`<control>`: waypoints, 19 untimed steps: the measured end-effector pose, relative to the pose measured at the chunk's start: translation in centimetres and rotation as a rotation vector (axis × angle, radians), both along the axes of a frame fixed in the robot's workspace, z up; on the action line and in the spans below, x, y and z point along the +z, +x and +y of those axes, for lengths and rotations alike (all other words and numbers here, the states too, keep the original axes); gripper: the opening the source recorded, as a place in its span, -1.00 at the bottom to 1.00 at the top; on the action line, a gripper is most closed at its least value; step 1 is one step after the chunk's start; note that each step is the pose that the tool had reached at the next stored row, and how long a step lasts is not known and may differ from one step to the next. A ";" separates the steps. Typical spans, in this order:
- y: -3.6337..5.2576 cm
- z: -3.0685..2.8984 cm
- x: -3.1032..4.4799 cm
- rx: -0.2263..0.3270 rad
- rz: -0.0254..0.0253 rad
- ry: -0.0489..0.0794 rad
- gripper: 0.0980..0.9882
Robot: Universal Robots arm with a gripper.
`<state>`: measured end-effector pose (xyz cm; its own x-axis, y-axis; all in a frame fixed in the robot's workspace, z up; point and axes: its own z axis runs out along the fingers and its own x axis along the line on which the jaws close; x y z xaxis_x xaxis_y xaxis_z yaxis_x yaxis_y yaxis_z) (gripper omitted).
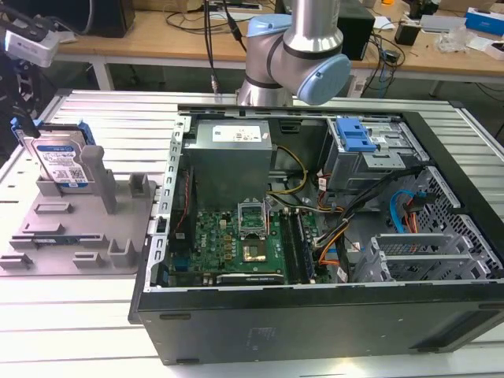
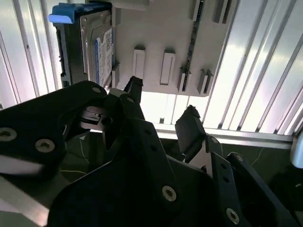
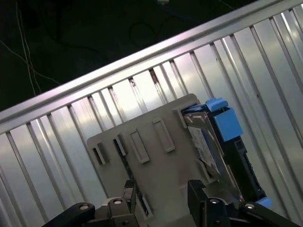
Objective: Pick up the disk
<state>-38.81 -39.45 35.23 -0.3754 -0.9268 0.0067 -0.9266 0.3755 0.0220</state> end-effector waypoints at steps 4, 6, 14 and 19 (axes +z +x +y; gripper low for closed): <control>0.00 0.00 0.00 0.088 0.0000 -0.003 0.03; 0.00 0.00 0.00 0.131 0.0001 -0.004 0.03; 0.02 0.01 -0.03 0.289 0.0001 -0.011 0.03; 0.02 0.01 -0.02 0.291 0.0003 -0.012 0.03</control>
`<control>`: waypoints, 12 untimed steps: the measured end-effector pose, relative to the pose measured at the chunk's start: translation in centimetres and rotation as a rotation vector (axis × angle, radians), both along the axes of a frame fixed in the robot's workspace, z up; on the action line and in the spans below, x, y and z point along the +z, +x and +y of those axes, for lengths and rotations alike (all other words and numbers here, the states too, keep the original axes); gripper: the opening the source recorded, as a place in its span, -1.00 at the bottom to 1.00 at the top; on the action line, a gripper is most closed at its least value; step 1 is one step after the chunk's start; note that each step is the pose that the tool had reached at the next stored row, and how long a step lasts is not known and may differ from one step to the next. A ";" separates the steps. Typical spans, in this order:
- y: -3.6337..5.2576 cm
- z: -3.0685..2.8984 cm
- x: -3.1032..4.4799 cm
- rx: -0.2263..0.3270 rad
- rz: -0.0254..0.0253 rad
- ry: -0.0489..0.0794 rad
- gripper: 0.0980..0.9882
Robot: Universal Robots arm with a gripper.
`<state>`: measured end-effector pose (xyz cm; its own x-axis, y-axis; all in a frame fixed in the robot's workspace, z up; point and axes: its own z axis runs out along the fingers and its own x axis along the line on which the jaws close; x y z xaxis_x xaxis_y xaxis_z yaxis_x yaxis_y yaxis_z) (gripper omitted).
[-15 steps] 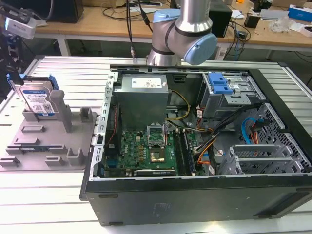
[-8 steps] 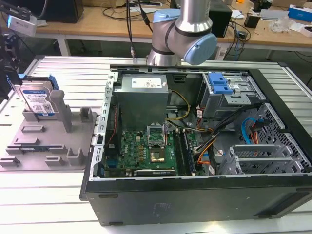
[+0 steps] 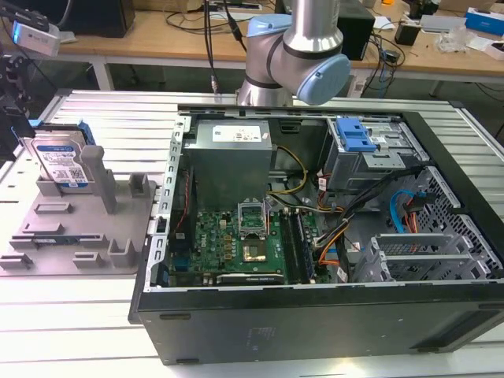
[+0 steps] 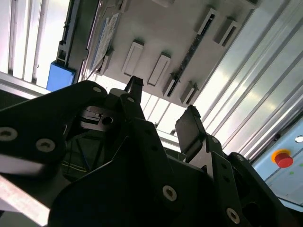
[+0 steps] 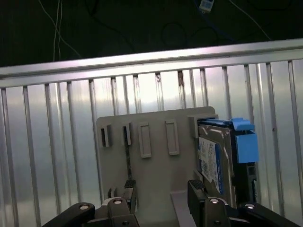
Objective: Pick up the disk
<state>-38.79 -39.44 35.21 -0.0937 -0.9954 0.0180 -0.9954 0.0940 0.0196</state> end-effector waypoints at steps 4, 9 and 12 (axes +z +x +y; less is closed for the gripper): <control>0.00 0.35 0.00 0.000 0.0000 0.000 0.03; 0.00 2.60 0.00 0.013 -0.0022 -0.001 0.03; 0.00 3.91 0.00 0.031 -0.0023 -0.001 0.03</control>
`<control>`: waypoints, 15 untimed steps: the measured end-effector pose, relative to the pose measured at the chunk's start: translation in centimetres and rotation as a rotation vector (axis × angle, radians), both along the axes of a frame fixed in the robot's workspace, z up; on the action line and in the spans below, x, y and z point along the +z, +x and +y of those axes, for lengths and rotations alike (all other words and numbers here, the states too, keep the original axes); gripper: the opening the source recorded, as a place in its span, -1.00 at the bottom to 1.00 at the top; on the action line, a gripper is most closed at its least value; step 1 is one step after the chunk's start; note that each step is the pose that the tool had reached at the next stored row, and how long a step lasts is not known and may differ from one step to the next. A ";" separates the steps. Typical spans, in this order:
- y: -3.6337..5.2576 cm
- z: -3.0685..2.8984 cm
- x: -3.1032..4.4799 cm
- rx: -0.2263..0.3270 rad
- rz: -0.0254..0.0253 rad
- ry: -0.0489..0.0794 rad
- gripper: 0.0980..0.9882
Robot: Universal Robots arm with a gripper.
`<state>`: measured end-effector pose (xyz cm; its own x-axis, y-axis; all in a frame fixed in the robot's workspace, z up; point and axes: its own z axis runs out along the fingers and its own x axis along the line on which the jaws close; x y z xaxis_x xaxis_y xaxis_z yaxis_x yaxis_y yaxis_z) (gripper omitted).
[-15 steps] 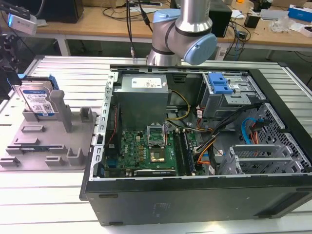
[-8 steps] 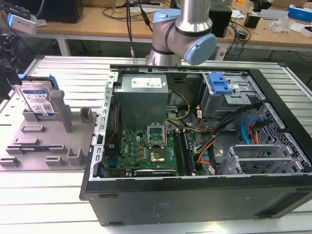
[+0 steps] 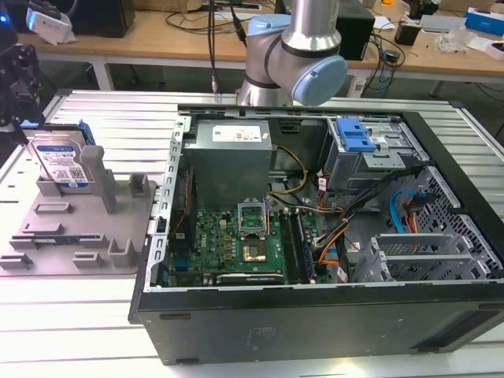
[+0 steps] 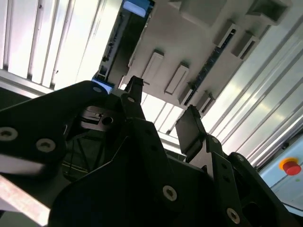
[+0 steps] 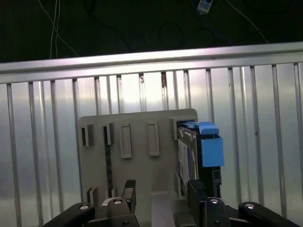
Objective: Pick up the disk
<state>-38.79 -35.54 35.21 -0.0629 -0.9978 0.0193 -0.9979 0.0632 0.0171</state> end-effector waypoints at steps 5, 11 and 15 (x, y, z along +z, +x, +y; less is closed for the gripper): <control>-0.09 2.67 0.00 0.005 -0.0002 0.000 0.03; -0.80 3.93 -0.01 0.014 -0.0001 -0.001 0.03; -1.26 3.93 -0.21 0.041 -0.0002 -0.001 0.03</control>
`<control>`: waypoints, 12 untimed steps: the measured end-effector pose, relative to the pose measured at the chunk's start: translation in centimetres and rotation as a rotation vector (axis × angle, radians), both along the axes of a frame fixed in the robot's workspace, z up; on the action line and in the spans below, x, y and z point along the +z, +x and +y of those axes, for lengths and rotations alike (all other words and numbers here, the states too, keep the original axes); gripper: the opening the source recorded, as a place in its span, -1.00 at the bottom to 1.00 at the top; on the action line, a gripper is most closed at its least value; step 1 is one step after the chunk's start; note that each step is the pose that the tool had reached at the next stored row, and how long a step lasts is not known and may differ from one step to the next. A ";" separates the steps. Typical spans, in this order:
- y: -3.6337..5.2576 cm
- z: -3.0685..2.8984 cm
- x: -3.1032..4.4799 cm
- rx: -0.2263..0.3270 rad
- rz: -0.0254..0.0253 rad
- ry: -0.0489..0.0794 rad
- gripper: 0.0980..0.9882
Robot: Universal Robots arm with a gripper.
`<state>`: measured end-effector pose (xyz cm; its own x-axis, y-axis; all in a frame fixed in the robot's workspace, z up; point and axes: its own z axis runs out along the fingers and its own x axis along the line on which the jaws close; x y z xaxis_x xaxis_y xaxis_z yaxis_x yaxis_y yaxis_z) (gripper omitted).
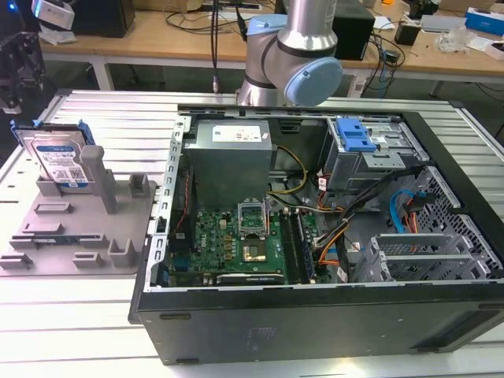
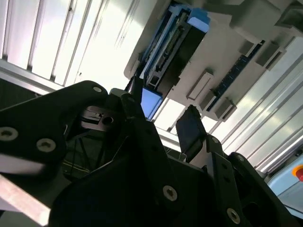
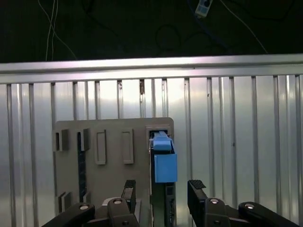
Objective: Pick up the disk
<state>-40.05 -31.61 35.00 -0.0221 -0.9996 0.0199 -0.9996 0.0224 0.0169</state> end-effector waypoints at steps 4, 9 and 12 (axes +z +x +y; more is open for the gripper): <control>-0.29 0.00 -0.15 0.028 0.0002 0.000 0.03; -1.51 0.01 -0.53 0.040 -0.0008 0.000 0.03; -2.08 0.10 -0.74 0.040 -0.0028 0.000 0.03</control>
<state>-42.13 -31.51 34.26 0.0183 -0.9996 0.0201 -0.9997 -0.0180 0.0141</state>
